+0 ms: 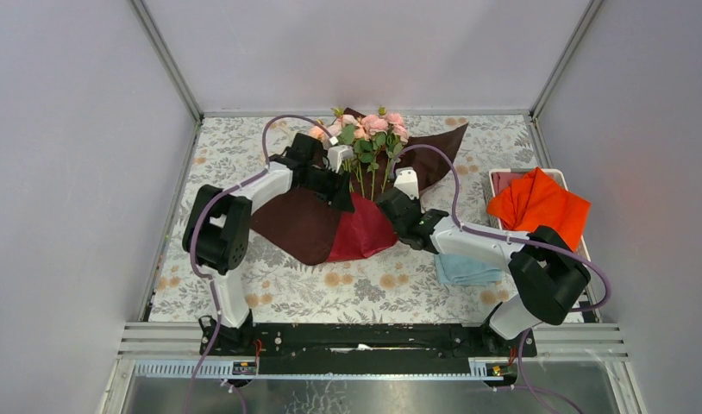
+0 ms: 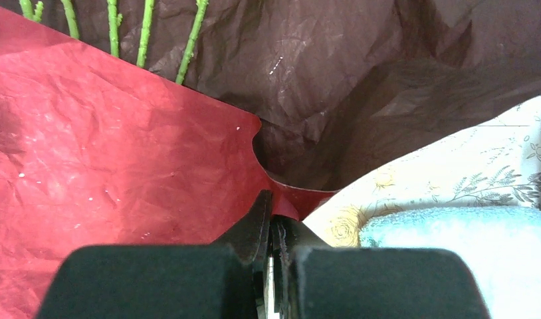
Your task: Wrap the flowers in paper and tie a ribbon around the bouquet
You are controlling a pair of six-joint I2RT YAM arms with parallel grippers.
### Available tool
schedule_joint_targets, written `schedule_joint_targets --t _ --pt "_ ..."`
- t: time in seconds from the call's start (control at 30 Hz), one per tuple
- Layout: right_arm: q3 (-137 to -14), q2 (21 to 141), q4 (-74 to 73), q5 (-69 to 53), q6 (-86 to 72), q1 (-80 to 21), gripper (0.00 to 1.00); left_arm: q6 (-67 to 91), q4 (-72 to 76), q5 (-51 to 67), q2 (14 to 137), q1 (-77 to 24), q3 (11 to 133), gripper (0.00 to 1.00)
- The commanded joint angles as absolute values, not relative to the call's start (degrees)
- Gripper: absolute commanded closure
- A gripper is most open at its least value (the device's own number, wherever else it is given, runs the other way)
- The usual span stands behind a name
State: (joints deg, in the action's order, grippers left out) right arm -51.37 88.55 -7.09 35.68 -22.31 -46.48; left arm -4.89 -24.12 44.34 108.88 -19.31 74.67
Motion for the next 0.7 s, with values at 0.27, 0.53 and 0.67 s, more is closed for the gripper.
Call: schedule_joint_targets --t 0.27,0.53,0.67 --pt "-51.59 86.91 -7.21 38.79 -20.78 -46.65 1.00 -8.59 -29.85 44.10 112.31 -19.45 73.92 0.29" --pt "-51.30 86.29 -7.36 39.14 -19.87 -46.67 1.00 -9.54 -31.46 44.55 114.63 -21.88 75.16 0.37" --pt "-50.70 85.51 -7.26 39.50 -19.98 -46.67 1.00 -9.71 -32.29 47.67 113.90 -21.80 76.05 0.62"
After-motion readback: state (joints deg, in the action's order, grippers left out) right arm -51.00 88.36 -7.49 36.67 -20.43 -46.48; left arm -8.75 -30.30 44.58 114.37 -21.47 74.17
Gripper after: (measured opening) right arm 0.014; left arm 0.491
